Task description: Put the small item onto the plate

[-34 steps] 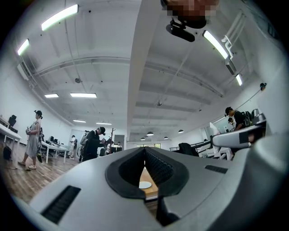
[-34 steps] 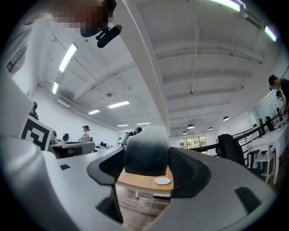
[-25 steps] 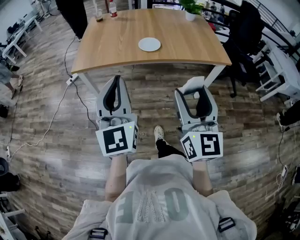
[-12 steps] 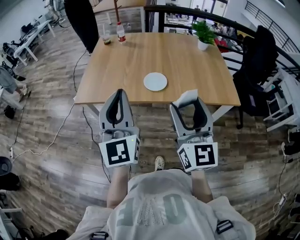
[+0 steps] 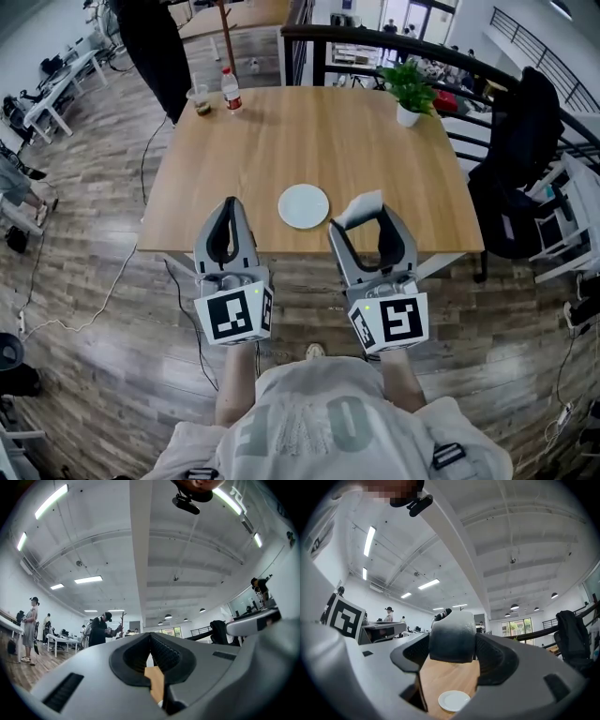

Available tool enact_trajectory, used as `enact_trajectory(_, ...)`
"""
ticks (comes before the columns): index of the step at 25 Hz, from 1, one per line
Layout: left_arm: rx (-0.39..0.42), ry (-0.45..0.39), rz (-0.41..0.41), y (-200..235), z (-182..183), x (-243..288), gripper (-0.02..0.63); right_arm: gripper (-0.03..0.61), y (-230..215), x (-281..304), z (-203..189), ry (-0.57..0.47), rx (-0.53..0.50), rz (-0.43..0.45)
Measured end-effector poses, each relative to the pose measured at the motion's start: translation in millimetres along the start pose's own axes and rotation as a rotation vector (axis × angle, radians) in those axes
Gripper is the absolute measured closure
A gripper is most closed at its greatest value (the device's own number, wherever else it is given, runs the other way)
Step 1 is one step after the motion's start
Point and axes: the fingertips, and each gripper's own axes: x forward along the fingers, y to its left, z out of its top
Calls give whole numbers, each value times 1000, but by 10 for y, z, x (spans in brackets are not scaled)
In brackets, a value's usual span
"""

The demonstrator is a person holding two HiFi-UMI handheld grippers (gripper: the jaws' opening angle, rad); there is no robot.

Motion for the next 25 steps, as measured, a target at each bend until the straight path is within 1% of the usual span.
enact_trajectory(7,17,10,-10,-3,-127,522,604,268,-288,510,-87,0,7,-1)
enact_trajectory(13,5,20,-11,159,-233,749,606,268,-283,750,-175,19,14,-10)
enact_trajectory(18,-15,-4,-37,270,-173,1096,604,268,-321,999,-166,35,4,-36)
enact_trajectory(25,-58,-44,-70,412,-117,1417,604,268,-290,1328,-25,23,-32,-54)
